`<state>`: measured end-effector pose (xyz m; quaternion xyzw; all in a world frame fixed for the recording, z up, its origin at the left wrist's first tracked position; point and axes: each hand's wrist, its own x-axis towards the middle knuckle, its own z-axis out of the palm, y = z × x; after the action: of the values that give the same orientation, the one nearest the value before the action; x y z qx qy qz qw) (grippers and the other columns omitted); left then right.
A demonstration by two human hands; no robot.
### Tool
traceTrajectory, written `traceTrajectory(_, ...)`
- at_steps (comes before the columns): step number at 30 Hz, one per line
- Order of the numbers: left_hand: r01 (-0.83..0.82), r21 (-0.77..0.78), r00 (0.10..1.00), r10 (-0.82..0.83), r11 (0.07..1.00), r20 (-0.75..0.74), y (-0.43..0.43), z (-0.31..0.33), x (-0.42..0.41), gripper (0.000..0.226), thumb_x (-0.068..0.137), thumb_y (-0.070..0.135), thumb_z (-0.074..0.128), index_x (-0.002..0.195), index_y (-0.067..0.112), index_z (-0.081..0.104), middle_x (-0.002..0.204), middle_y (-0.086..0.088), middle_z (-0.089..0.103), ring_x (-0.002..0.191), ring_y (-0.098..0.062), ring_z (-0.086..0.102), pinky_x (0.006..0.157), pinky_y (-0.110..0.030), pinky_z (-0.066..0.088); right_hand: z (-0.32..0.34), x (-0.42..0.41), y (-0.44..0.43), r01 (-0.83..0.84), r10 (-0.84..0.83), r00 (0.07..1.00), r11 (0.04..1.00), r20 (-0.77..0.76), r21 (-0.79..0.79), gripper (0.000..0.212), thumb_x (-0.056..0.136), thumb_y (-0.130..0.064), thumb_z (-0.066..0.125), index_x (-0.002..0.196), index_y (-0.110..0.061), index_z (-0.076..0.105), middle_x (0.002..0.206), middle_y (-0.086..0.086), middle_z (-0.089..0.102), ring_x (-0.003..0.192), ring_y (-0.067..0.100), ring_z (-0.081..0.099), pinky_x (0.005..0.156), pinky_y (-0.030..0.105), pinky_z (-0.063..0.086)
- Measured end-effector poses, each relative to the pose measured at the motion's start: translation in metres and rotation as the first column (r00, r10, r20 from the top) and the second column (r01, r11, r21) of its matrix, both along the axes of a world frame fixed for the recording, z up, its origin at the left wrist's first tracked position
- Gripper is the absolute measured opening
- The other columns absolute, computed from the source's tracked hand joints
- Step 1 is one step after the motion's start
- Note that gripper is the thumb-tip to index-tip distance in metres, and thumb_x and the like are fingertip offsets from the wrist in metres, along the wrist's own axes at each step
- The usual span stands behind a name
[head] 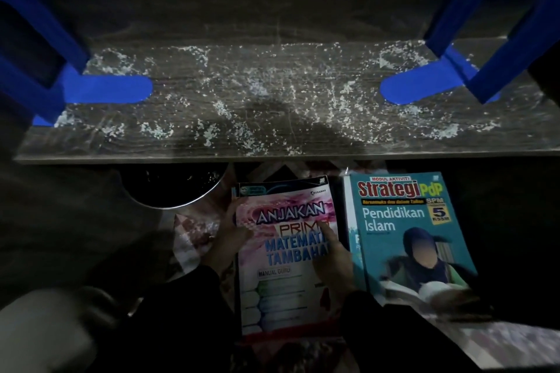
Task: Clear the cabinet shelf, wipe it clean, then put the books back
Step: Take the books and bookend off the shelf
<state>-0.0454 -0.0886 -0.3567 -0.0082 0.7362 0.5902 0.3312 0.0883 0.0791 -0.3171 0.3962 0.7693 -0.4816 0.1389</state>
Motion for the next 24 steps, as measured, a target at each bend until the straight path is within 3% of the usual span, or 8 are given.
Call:
traceTrajectory(3, 0.018, -0.069, 1.000, -0.019, 0.997, -0.023, -0.001, -0.007, -0.003, 0.067, 0.079, -0.028, 0.048, 0.137, 0.003, 0.035, 0.118, -0.014, 0.056, 0.092, -0.009, 0.068, 0.072, -0.028, 0.057, -0.004, 0.000, -0.001, -0.023, 0.020, 0.997, 0.999, 0.077, 0.039, 0.069, 0.093, 0.000, 0.042, 0.147, -0.038, 0.025, 0.108, 0.011, 0.057, 0.083, 0.019, 0.054, 0.071, 0.024, 0.047)
traceTrajectory(6, 0.107, -0.288, 0.993, -0.118, 0.952, -0.019, 0.002, -0.019, -0.007, 0.071, 0.079, -0.002, 0.066, 0.142, 0.015, 0.039, 0.130, -0.011, 0.055, 0.114, -0.025, 0.060, 0.092, -0.040, 0.052, -0.006, 0.004, -0.006, -0.124, 0.098, 0.978, 0.983, 0.187, 0.136, 0.074, 0.093, -0.002, 0.042, 0.149, -0.041, 0.015, 0.124, 0.015, 0.044, 0.099, 0.030, 0.056, 0.083, 0.035, 0.047)
traceTrajectory(10, 0.221, -0.370, 0.969, -0.245, 0.902, -0.018, 0.012, 0.017, 0.004, 0.064, 0.079, 0.003, 0.074, 0.133, 0.017, 0.044, 0.084, 0.015, 0.071, 0.078, 0.003, 0.064, 0.069, -0.008, 0.047, -0.004, 0.012, -0.016, -0.259, 0.187, 0.943, 0.931, 0.277, 0.256, 0.070, 0.091, -0.005, 0.044, 0.149, -0.032, 0.017, 0.138, 0.020, 0.032, 0.121, 0.036, 0.044, 0.094, 0.037, 0.043)
traceTrajectory(12, 0.249, -0.429, 0.960, -0.279, 0.868, -0.008, 0.020, 0.042, 0.013, 0.048, 0.081, 0.012, 0.075, 0.119, 0.023, 0.049, 0.090, 0.020, 0.062, 0.086, -0.003, 0.060, 0.059, -0.007, 0.041, 0.001, 0.015, -0.017, -0.295, 0.223, 0.931, 0.926, 0.289, 0.236, 0.068, 0.089, -0.005, 0.046, 0.149, -0.028, 0.023, 0.142, 0.020, 0.030, 0.127, 0.035, 0.038, 0.100, 0.034, 0.038)
traceTrajectory(16, 0.376, -0.516, 0.900, -0.435, 0.770, 0.008, 0.035, 0.074, 0.021, 0.036, 0.091, 0.012, 0.060, 0.126, 0.007, 0.057, 0.108, 0.008, 0.067, 0.090, -0.007, 0.061, 0.067, -0.013, 0.042, 0.033, 0.018, -0.006, -0.306, 0.282, 0.948, 0.934, 0.147, 0.185, 0.060, 0.085, -0.004, 0.050, 0.141, -0.023, 0.041, 0.134, 0.013, 0.041, 0.122, 0.028, 0.044, 0.100, 0.029, 0.040)
traceTrajectory(19, 0.534, -0.537, 0.776, -0.631, 0.653, 0.004, 0.057, 0.116, 0.028, 0.033, 0.094, 0.017, 0.055, 0.127, 0.015, 0.057, 0.115, -0.001, 0.059, 0.086, -0.006, 0.053, 0.062, -0.013, 0.040, 0.069, 0.015, 0.016, -0.287, 0.289, 0.957, 0.942, 0.018, 0.173, 0.043, 0.087, -0.008, 0.057, 0.127, -0.023, 0.059, 0.120, 0.008, 0.062, 0.103, 0.018, 0.059, 0.082, 0.021, 0.046)
traceTrajectory(22, 0.549, -0.396, 0.741, -0.648, 0.736, -0.176, 0.083, 0.170, 0.038, 0.016, 0.095, 0.015, 0.055, 0.106, 0.023, 0.063, 0.094, 0.000, 0.066, 0.073, -0.007, 0.059, 0.064, -0.017, 0.045, 0.112, 0.009, 0.047, -0.182, 0.216, 0.967, 0.956, -0.133, 0.231, 0.023, 0.089, -0.015, 0.060, 0.106, -0.027, 0.069, 0.100, 0.003, 0.071, 0.086, 0.017, 0.064, 0.070, 0.025, 0.048)
traceTrajectory(24, 0.474, -0.403, 0.696, -0.614, 0.783, -0.373, 0.099, 0.205, 0.040, 0.018, 0.096, 0.018, 0.053, 0.106, 0.023, 0.067, 0.094, 0.001, 0.068, 0.078, -0.012, 0.063, 0.070, -0.022, 0.044, 0.150, 0.006, 0.073, 0.035, 0.045, 0.956, 0.964, -0.291, 0.265, 0.017, 0.091, -0.014, 0.061, 0.093, -0.028, 0.070, 0.090, 0.003, 0.072, 0.073, 0.018, 0.062, 0.062, 0.027, 0.046)
